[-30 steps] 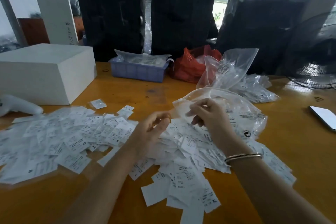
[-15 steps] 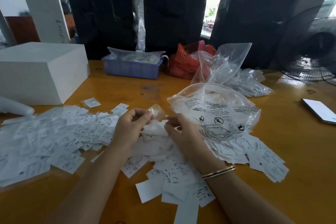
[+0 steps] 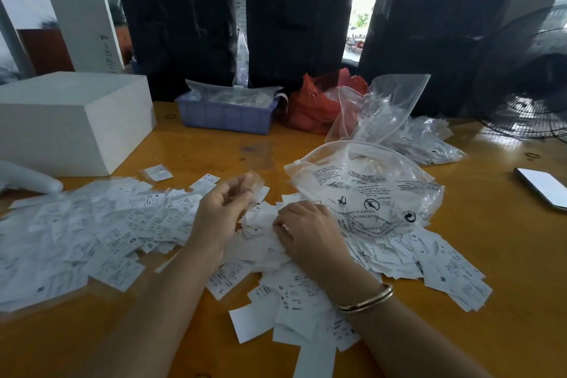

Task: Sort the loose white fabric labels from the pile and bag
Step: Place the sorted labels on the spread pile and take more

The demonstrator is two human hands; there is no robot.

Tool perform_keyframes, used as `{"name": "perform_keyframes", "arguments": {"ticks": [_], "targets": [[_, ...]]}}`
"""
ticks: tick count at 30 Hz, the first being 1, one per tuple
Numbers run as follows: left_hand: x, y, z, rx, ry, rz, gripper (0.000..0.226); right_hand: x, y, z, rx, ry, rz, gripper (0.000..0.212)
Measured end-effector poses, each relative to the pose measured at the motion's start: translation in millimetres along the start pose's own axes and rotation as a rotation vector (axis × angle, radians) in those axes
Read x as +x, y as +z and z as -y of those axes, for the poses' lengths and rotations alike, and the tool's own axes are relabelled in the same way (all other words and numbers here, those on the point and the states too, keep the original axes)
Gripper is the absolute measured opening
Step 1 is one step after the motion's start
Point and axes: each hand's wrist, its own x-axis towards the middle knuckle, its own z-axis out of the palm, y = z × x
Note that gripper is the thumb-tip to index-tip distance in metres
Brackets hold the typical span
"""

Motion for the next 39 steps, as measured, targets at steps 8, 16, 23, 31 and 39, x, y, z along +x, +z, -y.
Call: {"name": "perform_keyframes", "arguments": {"ticks": [8,16,23,31,39], "targets": [[-1,2,3,0.013,0.002,-0.023,0.014,1,-1,1,-0.043,-0.033,-0.11,0.025],[1,3,2,-0.01,0.012,-0.071,0.008,0,-1,-5,0.033,-0.037,0.036,0.032],[0,1,2,-0.039,-0.008,-0.081,0.009,0,-4,-7,0.256,0.104,-0.103,0.011],[0,3,3,0.006,-0.003,-0.073,0.006,2,-7,-15,0.834,0.477,-0.117,0.012],[-1,4,2,-0.028,-0.016,-0.065,0.005,1,-3,-8,0.16,0.196,0.116,0.046]]}}
